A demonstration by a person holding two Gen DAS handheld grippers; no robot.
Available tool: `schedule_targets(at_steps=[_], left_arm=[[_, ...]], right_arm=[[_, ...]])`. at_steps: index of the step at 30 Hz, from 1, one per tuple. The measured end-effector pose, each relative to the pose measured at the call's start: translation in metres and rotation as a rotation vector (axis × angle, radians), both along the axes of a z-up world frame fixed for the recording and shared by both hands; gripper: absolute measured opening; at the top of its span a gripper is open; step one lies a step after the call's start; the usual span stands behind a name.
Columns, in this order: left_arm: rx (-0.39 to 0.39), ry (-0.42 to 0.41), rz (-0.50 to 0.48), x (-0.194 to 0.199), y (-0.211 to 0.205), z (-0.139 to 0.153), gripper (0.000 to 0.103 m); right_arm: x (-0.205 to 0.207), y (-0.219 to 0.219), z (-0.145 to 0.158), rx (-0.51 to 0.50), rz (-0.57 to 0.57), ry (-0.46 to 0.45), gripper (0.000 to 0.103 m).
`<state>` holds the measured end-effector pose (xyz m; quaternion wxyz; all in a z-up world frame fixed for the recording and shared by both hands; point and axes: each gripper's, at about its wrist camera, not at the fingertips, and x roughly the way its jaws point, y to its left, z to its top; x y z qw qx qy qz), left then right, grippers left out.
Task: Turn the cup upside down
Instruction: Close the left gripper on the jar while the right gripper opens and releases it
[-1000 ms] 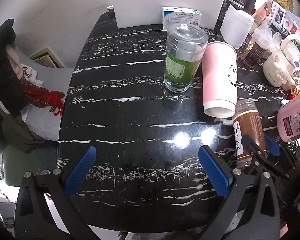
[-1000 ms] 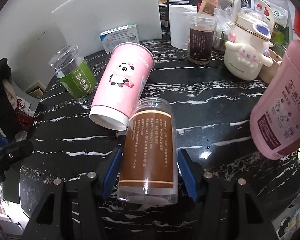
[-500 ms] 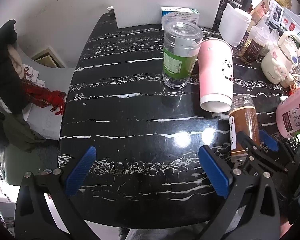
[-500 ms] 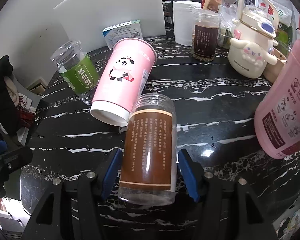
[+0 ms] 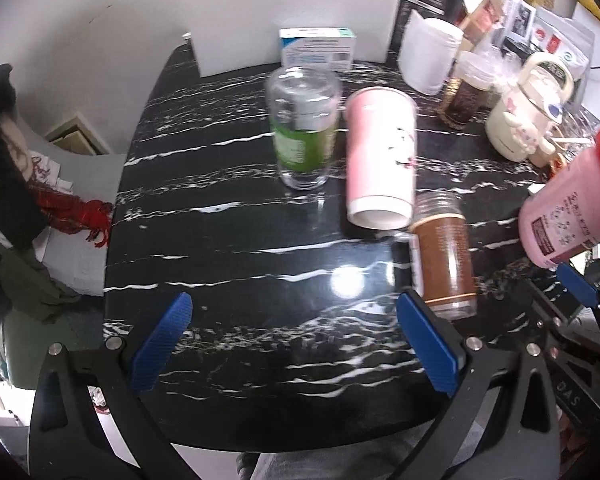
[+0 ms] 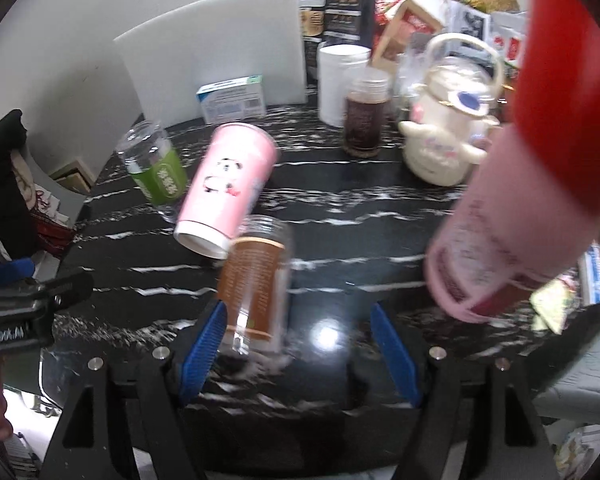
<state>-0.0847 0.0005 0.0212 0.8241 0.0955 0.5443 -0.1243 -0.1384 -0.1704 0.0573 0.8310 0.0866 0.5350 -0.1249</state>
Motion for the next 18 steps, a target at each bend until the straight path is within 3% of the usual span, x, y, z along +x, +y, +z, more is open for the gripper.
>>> schedule_targets(at_steps=[6, 18], left_arm=[[-0.011, 0.019, -0.027, -0.011, -0.037, -0.004, 0.102], [-0.031, 0.123, -0.008, -0.028, -0.09, -0.045, 0.102]], right_arm=[[-0.016, -0.026, 0.002, -0.011, 0.006, 0.028, 0.075], [-0.011, -0.058, -0.033, 0.032, 0.122, 0.102, 0.075]])
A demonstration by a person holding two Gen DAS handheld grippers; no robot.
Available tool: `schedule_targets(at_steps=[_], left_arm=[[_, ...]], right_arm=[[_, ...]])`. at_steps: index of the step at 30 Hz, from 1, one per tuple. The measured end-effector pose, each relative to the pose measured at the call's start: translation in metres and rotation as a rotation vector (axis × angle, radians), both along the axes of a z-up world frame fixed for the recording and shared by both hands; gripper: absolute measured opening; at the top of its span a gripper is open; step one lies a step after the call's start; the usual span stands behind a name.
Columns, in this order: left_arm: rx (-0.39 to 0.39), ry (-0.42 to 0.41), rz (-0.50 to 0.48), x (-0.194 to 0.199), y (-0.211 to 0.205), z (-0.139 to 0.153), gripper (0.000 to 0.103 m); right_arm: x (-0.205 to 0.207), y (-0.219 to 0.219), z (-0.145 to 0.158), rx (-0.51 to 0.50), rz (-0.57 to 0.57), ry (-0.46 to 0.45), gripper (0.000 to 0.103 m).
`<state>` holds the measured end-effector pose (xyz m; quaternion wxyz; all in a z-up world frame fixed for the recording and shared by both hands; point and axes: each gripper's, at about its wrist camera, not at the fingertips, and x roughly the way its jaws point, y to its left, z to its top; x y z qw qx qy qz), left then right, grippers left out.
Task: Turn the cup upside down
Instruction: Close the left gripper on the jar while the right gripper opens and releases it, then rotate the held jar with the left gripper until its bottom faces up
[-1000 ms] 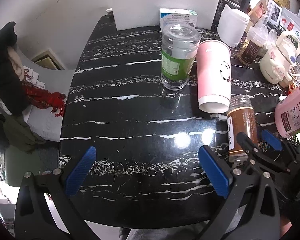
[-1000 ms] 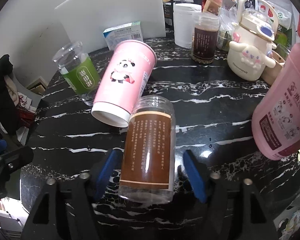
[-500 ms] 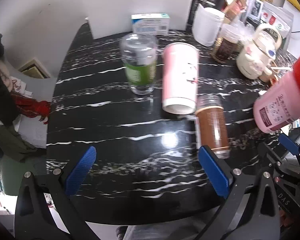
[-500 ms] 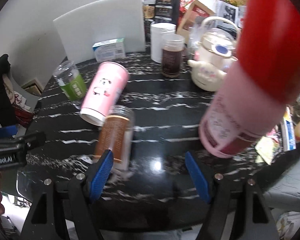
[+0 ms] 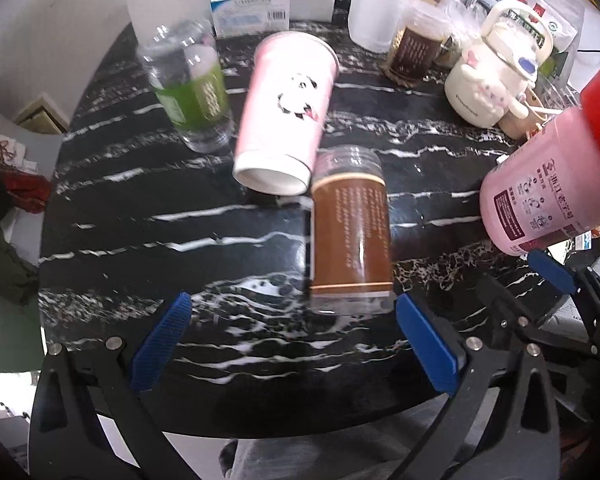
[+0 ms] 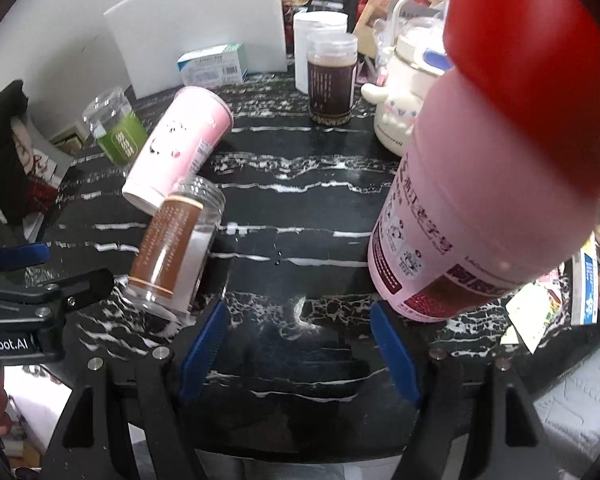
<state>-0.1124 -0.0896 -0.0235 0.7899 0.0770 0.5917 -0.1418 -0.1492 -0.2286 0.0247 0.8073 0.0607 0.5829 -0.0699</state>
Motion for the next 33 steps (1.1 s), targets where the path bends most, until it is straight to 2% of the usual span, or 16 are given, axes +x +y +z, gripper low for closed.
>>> schedule_targets(at_steps=[10, 15, 22, 27, 28, 33], left_arm=[[-0.018, 0.079, 0.009, 0.002, -0.023, -0.038, 0.102], [-0.01, 0.106, 0.001, 0.003, -0.034, -0.052, 0.093], [0.004, 0.124, 0.003, 0.004, -0.04, -0.064, 0.075], [-0.018, 0.142, 0.005, 0.003, -0.04, -0.072, 0.064], [-0.018, 0.143, 0.005, 0.003, -0.04, -0.073, 0.059], [-0.054, 0.129, 0.01, 0.002, -0.036, -0.07, 0.058]], right_arm=[[-0.01, -0.007, -0.016, 0.027, 0.058, 0.049, 0.075], [-0.012, -0.013, -0.017, 0.029, 0.057, 0.058, 0.075], [-0.014, -0.016, -0.018, 0.03, 0.058, 0.061, 0.075], [-0.014, -0.016, -0.018, 0.03, 0.058, 0.062, 0.075], [-0.015, -0.016, -0.019, 0.03, 0.057, 0.063, 0.075], [-0.015, -0.016, -0.018, 0.025, 0.056, 0.062, 0.075]])
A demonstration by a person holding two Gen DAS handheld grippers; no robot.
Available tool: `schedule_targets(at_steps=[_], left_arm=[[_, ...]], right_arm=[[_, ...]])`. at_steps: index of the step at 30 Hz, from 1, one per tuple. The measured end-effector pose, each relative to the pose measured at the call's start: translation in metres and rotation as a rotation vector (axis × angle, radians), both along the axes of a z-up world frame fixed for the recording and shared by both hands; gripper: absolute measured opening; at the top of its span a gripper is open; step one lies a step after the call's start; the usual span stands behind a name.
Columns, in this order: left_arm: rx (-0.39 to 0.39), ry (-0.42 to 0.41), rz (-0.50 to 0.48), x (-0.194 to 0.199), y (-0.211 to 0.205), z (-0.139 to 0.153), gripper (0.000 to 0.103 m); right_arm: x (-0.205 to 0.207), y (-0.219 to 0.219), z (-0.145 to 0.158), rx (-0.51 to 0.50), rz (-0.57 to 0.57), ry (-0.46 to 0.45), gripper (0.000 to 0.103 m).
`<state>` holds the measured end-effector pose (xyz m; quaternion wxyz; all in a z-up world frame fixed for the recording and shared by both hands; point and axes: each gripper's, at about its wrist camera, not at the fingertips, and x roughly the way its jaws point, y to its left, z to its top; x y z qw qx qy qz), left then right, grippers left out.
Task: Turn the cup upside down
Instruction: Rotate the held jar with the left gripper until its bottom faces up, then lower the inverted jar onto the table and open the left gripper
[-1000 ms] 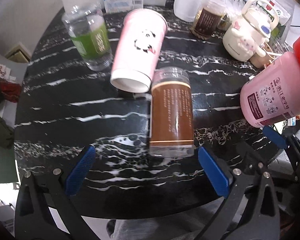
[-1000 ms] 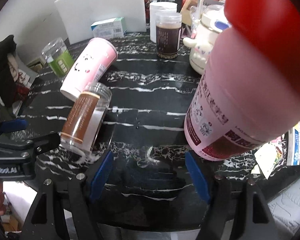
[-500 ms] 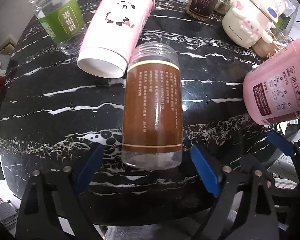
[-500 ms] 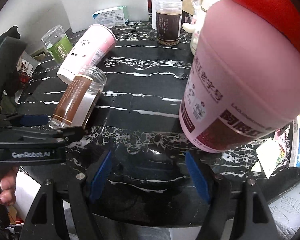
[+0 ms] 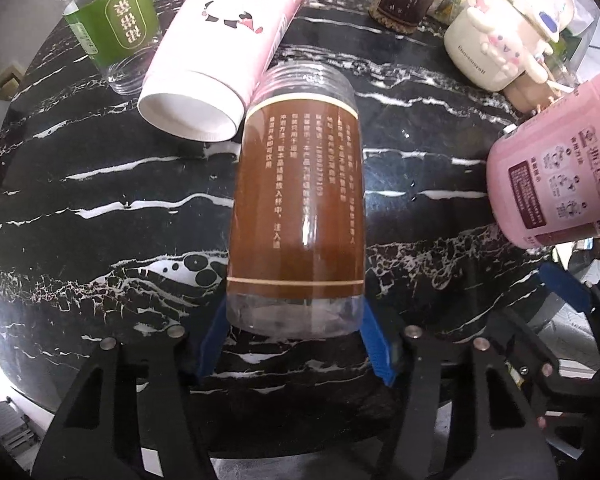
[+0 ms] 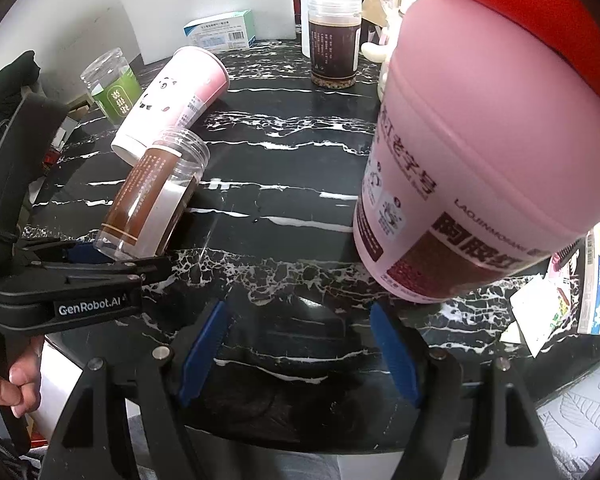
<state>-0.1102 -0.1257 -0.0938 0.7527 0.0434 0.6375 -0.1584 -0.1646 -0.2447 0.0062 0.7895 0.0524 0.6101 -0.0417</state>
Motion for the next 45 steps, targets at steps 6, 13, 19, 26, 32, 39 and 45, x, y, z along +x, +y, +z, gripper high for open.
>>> schedule_targets(at_steps=[6, 13, 19, 26, 32, 39, 45], left_arm=[[-0.01, -0.032, -0.001, 0.0, 0.006, 0.016, 0.058], [0.015, -0.084, -0.019, 0.003, 0.007, 0.038, 0.058], [0.034, -0.141, -0.029, 0.006, 0.01, 0.058, 0.058], [0.025, -0.166, -0.029, 0.018, 0.01, 0.072, 0.058], [0.025, -0.195, -0.046, 0.029, 0.005, 0.083, 0.058], [0.015, -0.199, -0.041, 0.044, 0.002, 0.087, 0.058], [0.014, -0.21, -0.053, 0.055, 0.0, 0.09, 0.058]], right_arm=[[0.0, 0.002, 0.001, 0.0, 0.008, 0.0, 0.075], [0.003, 0.005, 0.003, 0.004, 0.018, 0.002, 0.075], [0.005, 0.007, 0.006, 0.008, 0.025, -0.006, 0.075], [0.009, 0.01, 0.01, 0.003, 0.036, -0.022, 0.075], [0.012, 0.011, 0.01, 0.002, 0.031, -0.026, 0.075], [0.019, 0.01, 0.011, 0.0, 0.015, -0.034, 0.075], [0.027, 0.008, 0.012, -0.002, 0.0, -0.039, 0.075]])
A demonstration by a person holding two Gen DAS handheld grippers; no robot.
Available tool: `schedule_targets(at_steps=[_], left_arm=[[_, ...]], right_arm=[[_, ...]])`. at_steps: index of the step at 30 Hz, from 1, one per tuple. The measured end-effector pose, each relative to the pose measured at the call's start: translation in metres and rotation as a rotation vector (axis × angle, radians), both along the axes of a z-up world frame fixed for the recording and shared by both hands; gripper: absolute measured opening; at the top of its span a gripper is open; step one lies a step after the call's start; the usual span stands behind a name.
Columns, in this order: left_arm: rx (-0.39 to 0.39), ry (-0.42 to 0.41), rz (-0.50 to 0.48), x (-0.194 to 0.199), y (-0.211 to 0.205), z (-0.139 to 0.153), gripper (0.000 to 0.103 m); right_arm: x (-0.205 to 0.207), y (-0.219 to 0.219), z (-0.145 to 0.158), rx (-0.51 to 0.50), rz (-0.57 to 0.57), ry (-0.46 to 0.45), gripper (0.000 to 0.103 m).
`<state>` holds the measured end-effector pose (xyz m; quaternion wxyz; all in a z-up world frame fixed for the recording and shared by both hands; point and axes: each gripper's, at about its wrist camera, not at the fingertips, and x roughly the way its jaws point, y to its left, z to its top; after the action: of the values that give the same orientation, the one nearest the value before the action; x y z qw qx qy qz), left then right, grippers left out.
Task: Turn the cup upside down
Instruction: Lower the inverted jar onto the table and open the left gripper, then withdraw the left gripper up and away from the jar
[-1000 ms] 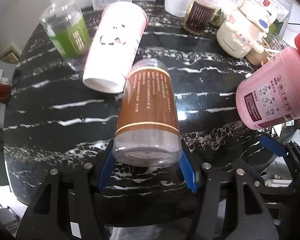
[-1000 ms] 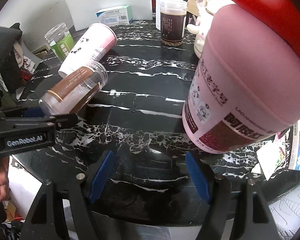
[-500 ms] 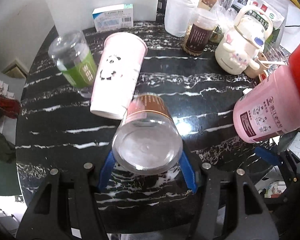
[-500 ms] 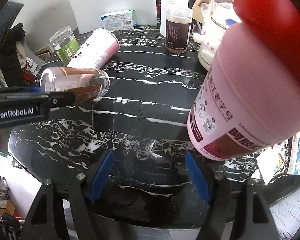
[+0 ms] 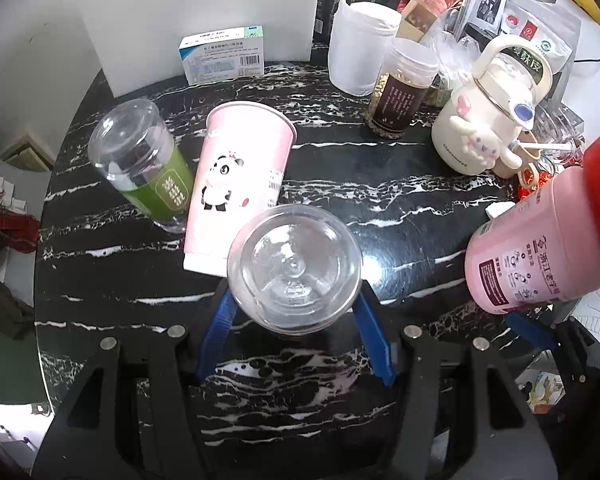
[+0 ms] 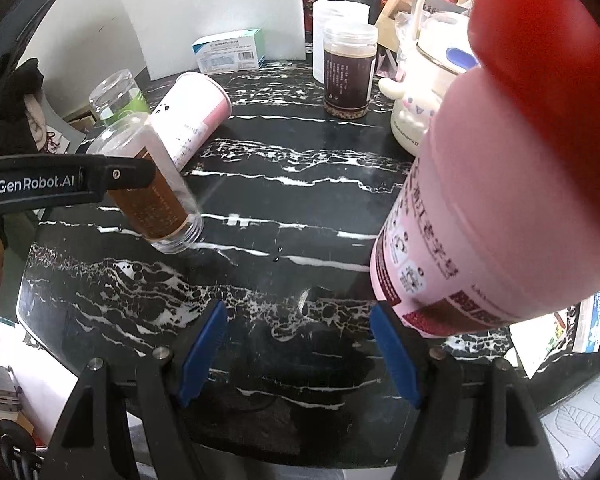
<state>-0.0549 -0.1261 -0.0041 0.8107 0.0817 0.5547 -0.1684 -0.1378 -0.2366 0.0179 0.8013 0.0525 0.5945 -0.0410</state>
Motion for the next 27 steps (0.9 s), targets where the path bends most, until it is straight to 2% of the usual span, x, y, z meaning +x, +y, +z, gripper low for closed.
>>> schedule_targets(at_steps=[19, 27], left_arm=[[0.009, -0.003, -0.03, -0.002, 0.001, -0.002, 0.059], [-0.009, -0.031, -0.04, -0.01, 0.01, 0.017, 0.077]], right_arm=[[0.009, 0.005, -0.001, -0.011, -0.01, -0.002, 0.075], [0.009, 0.01, 0.01, -0.027, -0.006, -0.025, 0.075]])
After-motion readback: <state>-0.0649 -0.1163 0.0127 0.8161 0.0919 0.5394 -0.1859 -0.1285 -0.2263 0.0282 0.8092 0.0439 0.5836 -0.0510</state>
